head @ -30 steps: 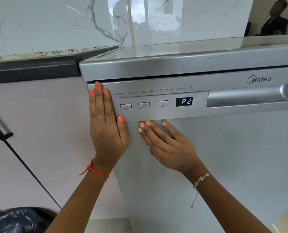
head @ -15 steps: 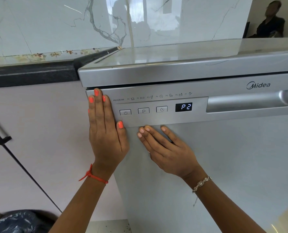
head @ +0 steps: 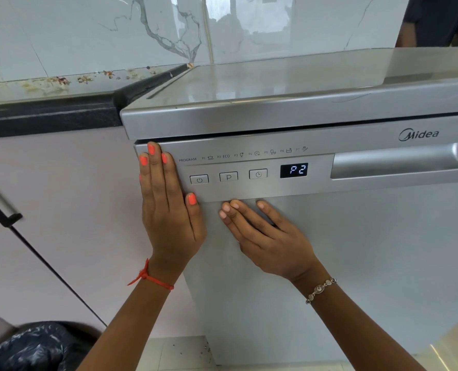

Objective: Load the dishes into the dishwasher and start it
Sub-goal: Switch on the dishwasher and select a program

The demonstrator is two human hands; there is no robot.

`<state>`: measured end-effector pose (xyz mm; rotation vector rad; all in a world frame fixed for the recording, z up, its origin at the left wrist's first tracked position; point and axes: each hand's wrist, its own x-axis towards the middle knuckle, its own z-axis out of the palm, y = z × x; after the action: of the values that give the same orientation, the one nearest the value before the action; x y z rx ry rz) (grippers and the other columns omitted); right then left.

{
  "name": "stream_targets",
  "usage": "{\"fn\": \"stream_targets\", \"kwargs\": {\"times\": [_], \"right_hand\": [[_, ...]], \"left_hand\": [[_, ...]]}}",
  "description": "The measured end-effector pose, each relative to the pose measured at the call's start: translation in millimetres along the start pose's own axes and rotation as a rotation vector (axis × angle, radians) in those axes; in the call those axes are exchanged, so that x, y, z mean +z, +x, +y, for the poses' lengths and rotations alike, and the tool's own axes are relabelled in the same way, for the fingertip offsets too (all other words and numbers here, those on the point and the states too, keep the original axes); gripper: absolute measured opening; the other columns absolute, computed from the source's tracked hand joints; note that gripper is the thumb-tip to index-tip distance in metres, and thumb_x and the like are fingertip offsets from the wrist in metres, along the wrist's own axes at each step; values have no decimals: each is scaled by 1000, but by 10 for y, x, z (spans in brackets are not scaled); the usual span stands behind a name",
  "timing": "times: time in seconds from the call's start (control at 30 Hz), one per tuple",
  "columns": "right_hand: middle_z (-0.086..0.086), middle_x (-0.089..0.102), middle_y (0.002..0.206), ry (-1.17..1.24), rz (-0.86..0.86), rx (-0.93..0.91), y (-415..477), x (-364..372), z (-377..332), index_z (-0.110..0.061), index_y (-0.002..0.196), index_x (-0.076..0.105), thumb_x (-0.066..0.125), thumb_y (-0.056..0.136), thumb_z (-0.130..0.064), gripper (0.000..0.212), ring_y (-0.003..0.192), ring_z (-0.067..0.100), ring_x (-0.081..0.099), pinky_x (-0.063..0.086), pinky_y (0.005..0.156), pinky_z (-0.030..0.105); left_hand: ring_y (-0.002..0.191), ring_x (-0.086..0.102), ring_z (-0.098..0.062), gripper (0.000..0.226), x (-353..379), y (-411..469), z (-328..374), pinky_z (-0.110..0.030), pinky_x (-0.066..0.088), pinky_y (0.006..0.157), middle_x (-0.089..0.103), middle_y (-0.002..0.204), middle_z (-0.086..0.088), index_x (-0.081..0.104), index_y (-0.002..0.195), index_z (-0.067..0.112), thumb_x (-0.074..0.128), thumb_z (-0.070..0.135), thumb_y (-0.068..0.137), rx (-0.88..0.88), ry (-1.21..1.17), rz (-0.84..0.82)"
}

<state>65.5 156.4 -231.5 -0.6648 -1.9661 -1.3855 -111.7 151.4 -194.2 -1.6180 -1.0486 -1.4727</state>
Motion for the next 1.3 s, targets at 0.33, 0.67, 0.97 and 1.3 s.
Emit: {"fn": "stream_targets", "kwargs": {"times": [0.33,0.67,0.97,1.3], "right_hand": [[5,34,145,147,-263,96,61,-309,-49,-4,145,19,44,88,-15,63,138,20,23,8,119,36],[8,60,121,751,-988,377,853,-1445,347,-9,117,60,66,78,-21,41,114,23,59,50,89,31],[8,48,127,870,-1413,664,1588,-1973,1105,-8,125,46,31,100,-31,37,111,25,53,43,91,34],[13,53,126,892,-1439,642,1930,-2301,1354,-4,122,49,34,99,-31,39,113,28,51,41,93,36]], "left_hand": [[144,-5,-13,61,-248,68,88,-29,7,118,-14,155,12,-9,147,20,27,23,99,-117,-35,-248],[144,11,-19,65,-1285,766,363,-34,20,115,7,157,-5,17,147,5,44,6,88,-305,-78,-950],[141,21,-24,53,-1625,1804,627,-32,13,118,31,149,-11,33,140,5,40,-1,89,-406,-221,-1230],[141,20,-24,52,-2030,1980,623,-29,13,115,33,148,-10,33,140,4,48,13,91,-517,-112,-1363]]}}
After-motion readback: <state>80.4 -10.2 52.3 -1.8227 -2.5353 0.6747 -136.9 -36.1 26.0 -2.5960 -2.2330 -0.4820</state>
